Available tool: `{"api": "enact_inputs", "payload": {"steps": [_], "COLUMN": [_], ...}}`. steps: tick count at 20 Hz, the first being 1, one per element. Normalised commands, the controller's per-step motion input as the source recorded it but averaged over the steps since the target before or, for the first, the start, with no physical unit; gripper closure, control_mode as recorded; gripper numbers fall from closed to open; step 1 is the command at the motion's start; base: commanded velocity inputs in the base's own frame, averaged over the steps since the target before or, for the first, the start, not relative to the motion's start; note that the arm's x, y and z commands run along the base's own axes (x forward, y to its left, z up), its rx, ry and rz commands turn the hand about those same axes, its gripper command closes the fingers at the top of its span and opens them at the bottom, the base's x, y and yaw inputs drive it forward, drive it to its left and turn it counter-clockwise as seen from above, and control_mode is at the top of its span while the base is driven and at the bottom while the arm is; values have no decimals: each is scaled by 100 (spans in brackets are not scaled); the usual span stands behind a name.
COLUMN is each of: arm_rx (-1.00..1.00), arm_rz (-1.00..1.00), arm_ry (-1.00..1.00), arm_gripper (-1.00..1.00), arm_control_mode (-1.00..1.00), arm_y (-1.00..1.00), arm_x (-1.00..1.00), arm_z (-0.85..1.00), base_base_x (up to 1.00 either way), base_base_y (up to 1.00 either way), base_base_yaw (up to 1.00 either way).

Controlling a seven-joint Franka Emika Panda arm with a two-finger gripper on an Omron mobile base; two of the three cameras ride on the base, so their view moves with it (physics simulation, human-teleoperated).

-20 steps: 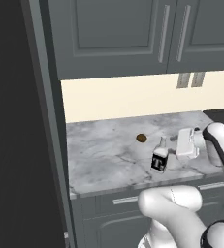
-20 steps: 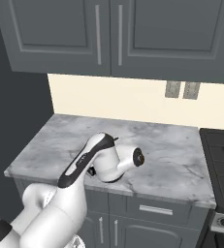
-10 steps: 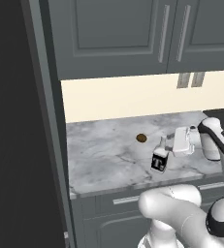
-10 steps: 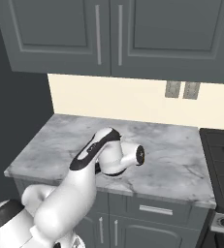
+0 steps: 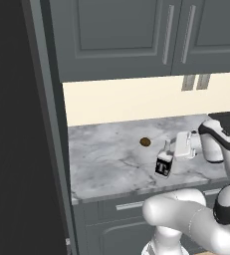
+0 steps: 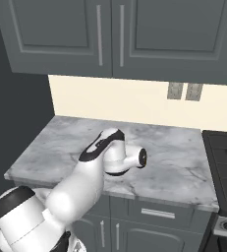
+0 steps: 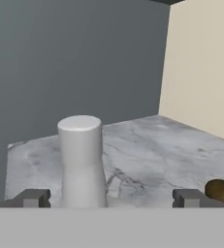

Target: Place the liquor on the top shelf of the fridge to keep it out of children's reach, and place the avocado and kiwi on lower shelves for easy access.

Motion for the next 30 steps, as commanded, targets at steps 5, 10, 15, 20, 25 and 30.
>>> {"api": "enact_inputs", "payload": {"steps": [5, 10, 15, 20, 25, 30], "arm_rx": [0, 0, 0, 0, 0, 0], "arm_rz": [0, 2, 3, 4, 4, 2], "arm_ry": [1, 5, 7, 2, 0, 0], "arm_gripper": [-100, -100, -100, -100, -100, -100], "arm_control_mode": [-100, -100, -100, -100, -100, -100], "arm_y": [0, 0, 0, 3, 11, 18], "arm_x": [7, 0, -4, -20, -26, -4], "arm_z": [-13, -1, 0, 0, 0, 0], "base_base_x": [0, 0, 0, 0, 0, 0], "base_base_y": [0, 0, 0, 0, 0, 0], "base_base_yaw": [0, 0, 0, 0, 0, 0]}}
